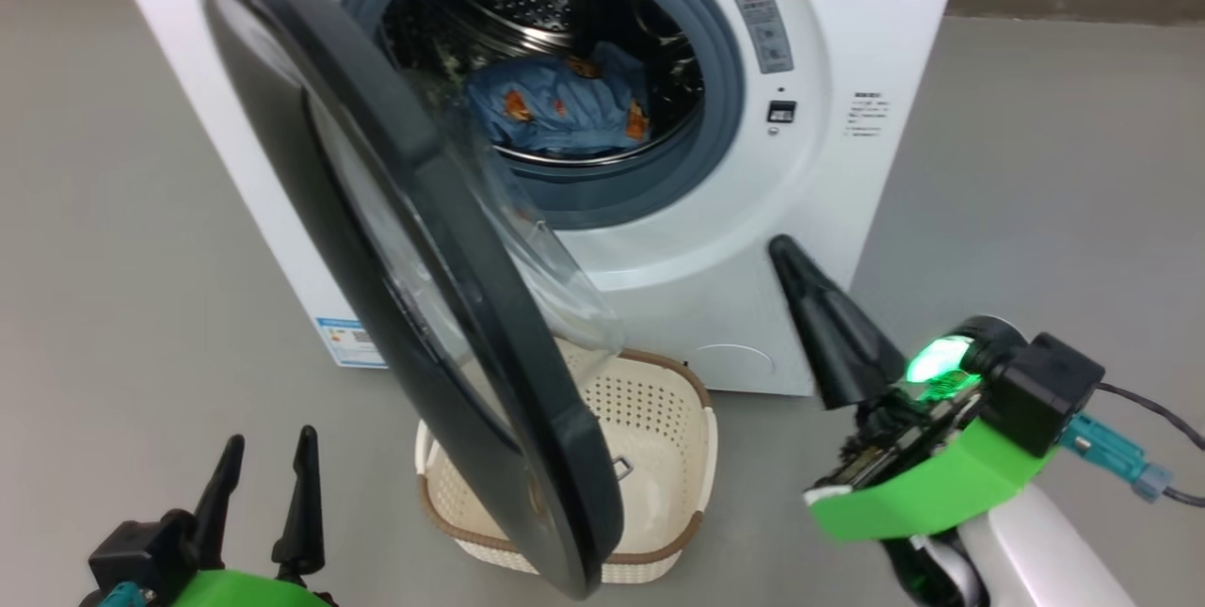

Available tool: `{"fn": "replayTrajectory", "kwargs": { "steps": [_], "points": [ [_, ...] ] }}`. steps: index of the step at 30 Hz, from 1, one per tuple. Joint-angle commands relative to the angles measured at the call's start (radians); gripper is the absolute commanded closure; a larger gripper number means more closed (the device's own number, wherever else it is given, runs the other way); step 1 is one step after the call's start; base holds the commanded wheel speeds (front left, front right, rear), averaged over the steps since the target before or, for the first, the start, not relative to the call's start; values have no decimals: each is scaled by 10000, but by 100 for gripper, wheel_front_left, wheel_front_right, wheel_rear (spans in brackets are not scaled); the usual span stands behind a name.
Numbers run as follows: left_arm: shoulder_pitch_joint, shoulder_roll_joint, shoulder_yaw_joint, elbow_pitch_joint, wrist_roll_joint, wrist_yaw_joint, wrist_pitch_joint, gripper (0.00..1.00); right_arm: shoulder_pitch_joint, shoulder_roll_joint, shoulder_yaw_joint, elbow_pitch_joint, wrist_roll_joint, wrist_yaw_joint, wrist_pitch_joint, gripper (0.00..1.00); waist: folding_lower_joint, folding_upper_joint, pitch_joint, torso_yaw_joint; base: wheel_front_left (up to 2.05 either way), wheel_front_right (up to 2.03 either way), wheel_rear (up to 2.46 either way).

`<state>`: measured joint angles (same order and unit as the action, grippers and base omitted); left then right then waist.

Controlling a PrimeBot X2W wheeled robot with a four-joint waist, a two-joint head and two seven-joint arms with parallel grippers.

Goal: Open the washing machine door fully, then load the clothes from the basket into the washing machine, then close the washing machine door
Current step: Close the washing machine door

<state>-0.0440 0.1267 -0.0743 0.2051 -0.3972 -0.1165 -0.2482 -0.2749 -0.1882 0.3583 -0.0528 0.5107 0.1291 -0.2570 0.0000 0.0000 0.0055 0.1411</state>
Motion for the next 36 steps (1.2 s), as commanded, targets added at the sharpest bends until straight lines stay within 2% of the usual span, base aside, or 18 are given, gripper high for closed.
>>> {"fn": "replayTrajectory", "kwargs": {
  "steps": [1, 9, 15, 18, 26, 36],
  "points": [
    [-304, 142, 332, -157, 112, -29, -135, 0, -406, 89, 393, -496, 134, 16, -48, 100, 0, 0, -65, 226, 0, 0, 0],
    [-282, 171, 225, -24, 119, -71, -135, 0, -599, -311, 2144, -1275, 537, 16, -48, 100, 0, 0, -184, 775, 0, 0, 0],
    [-253, 212, 177, 90, 93, -94, -135, 0, -1012, -978, 4016, -1217, 944, 16, -48, 100, 0, 0, -277, 1038, 0, 0, 0],
    [-249, 229, 172, 104, 81, -99, -135, 0, -1125, -1148, 4409, -1027, 968, 16, -48, 100, 0, 0, -292, 1065, 0, 0, 0],
    [-238, 221, 142, 125, 69, -110, -135, 0, -1380, -1407, 5547, 142, 1668, 16, 51, 100, 0, 0, -261, 1093, 0, 0, 0],
    [-330, 160, 196, 50, 100, -118, -135, 0, -1631, -1526, 6117, 1990, 2195, 16, 212, 100, 0, 0, 51, 1185, 0, 0, 0]
  ]
}}
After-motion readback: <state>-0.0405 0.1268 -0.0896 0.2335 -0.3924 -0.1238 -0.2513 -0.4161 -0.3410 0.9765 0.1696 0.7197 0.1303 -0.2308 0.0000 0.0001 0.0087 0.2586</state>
